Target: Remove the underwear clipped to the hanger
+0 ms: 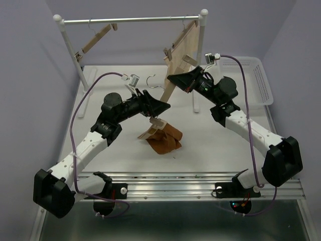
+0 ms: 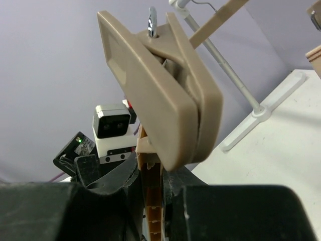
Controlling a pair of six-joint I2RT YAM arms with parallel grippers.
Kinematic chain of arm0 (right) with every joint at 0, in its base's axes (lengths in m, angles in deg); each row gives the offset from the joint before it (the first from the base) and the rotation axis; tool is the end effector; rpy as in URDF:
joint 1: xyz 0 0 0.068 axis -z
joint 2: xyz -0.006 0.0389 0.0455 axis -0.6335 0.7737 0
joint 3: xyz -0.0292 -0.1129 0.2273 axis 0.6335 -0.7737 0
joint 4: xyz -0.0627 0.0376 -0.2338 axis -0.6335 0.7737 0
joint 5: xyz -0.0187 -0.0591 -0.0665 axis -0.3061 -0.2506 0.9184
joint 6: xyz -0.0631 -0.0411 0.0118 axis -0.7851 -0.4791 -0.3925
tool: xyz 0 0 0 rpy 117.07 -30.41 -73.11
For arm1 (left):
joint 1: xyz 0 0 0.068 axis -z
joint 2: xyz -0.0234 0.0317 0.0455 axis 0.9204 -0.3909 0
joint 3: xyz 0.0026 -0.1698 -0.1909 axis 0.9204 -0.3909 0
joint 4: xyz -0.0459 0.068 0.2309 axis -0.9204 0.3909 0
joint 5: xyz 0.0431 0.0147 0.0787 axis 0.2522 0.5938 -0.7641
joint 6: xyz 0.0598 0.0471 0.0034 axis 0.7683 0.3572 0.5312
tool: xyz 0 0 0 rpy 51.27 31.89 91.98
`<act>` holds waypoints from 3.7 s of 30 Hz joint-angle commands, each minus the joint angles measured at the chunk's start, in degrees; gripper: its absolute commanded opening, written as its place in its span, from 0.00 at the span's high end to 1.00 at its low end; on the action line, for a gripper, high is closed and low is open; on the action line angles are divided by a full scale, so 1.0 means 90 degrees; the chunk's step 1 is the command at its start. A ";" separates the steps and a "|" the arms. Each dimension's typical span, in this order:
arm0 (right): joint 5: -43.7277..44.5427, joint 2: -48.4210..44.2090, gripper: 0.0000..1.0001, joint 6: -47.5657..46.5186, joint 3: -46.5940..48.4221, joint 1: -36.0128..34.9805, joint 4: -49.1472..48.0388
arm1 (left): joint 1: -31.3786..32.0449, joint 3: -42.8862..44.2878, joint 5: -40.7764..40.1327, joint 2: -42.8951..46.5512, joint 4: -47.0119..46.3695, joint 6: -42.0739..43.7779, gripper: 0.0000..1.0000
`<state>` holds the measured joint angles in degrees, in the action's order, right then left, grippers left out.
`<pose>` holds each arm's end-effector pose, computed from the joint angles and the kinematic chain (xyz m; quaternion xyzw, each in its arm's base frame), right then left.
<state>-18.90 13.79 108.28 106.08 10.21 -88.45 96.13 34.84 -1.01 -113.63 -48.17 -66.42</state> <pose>0.2814 0.1892 0.3952 -0.0674 0.5591 0.6379 0.5253 0.2172 -0.1619 0.3547 0.1577 0.6372 -0.5709 0.4932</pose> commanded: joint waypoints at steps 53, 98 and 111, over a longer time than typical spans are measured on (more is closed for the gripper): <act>-0.1008 0.0645 0.99 0.1140 0.0612 0.0636 0.0179 | -0.0016 -0.2019 0.0705 0.1454 -0.1690 -0.1592 0.36; -0.1719 0.1064 0.20 0.0769 0.0826 0.0636 0.0716 | -0.0484 -0.1765 -0.0418 0.1600 -0.0606 -0.1670 1.00; -0.1994 0.1533 0.00 0.0778 0.0993 0.0636 0.1321 | -0.0914 -0.1580 -0.0506 0.1366 -0.0596 -0.1710 1.00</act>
<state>-35.16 26.64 115.99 111.70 15.78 -77.63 89.01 17.18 -4.64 -101.48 -50.07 -82.38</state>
